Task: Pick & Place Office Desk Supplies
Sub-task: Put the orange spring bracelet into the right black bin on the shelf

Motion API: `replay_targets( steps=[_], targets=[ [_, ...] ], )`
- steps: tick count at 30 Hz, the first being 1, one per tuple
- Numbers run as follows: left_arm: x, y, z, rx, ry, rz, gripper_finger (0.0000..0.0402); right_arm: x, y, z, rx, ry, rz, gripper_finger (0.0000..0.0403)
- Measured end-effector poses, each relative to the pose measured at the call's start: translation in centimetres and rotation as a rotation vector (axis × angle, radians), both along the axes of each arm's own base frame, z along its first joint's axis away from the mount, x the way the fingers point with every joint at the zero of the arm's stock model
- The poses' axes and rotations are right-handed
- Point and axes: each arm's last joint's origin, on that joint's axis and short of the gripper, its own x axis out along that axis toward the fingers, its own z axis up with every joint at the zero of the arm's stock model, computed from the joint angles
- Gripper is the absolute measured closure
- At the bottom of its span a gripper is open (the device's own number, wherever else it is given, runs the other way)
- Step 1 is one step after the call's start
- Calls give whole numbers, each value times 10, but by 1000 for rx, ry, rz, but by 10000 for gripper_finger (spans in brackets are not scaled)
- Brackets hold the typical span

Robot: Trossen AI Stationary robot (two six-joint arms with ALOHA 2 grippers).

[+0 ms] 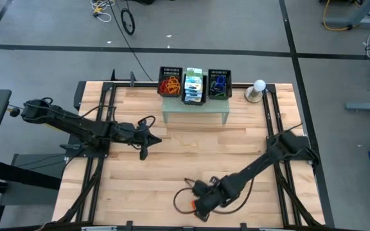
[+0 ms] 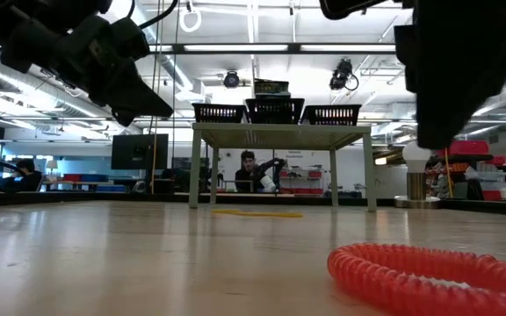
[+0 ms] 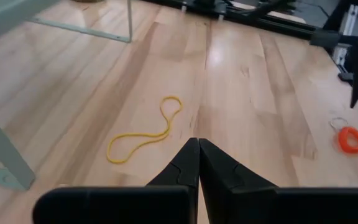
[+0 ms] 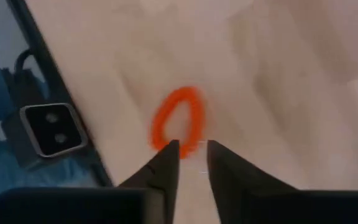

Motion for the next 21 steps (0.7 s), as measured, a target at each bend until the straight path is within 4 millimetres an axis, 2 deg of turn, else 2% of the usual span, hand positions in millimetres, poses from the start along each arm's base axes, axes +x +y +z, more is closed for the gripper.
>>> replay_targets(
  steps=[4,8,15,21],
  targets=[
    [1,0,1,26,-11,-13,392,15,12,-8,21,17,-8,277],
    [1,0,1,22,-12,-11,392,24,9,-21,-4,43,-24,252],
    [1,0,1,50,-6,-31,392,28,5,-46,-36,117,71,265],
    [1,0,1,43,-7,-29,391,29,4,-47,-46,116,110,297]
  ],
)
